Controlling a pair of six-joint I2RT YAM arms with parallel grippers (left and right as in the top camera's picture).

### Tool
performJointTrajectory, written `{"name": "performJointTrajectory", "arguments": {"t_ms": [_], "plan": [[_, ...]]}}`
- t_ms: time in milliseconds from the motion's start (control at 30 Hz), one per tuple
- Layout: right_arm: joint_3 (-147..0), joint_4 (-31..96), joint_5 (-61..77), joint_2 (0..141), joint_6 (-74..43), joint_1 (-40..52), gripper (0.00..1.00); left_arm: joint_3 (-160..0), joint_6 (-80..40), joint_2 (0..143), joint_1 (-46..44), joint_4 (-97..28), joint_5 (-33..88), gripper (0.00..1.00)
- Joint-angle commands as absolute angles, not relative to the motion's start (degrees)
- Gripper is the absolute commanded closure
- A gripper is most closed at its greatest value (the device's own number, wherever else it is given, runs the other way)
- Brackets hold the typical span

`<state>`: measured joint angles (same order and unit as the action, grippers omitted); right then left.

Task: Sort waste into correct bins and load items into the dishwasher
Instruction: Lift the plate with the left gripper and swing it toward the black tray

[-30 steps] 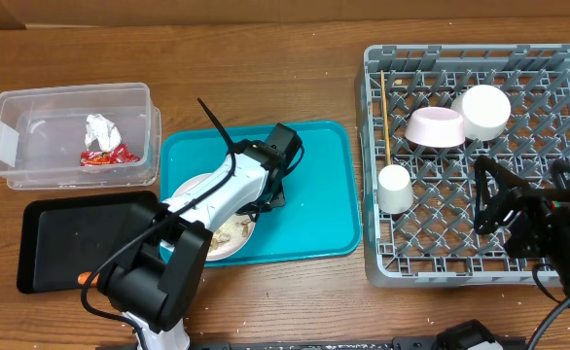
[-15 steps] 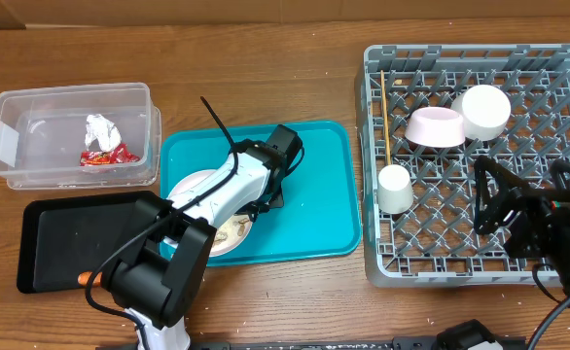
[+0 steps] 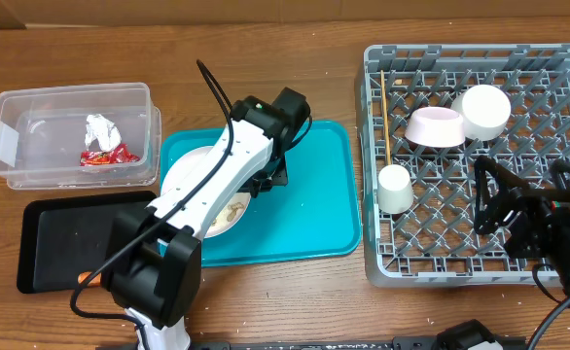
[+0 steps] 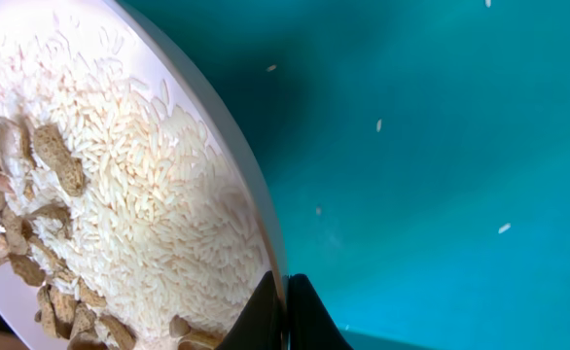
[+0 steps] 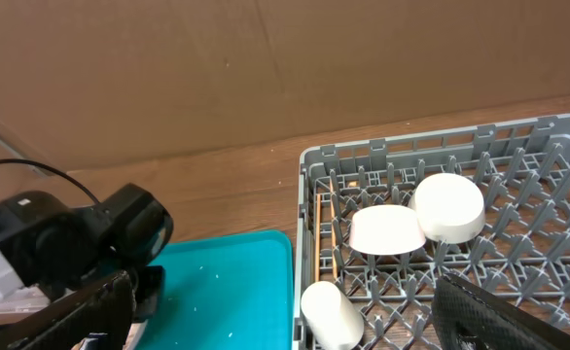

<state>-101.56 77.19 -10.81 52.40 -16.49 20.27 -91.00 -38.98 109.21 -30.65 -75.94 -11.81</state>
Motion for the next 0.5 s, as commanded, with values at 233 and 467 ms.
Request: {"name": "performJointTrajectory", "arguments": {"t_ms": [233,467], "plan": [[-101.6,76.9,-11.3,52.4,-16.8,20.1,0.00,-93.7,-39.2,101.6,-25.2,-82.9,-14.3,0.96],[-101.6,76.9,-11.3,52.4,-16.8,20.1,0.00,-92.2,-34.0,90.8,-13.5,-82.5,-10.4,0.95]]}}
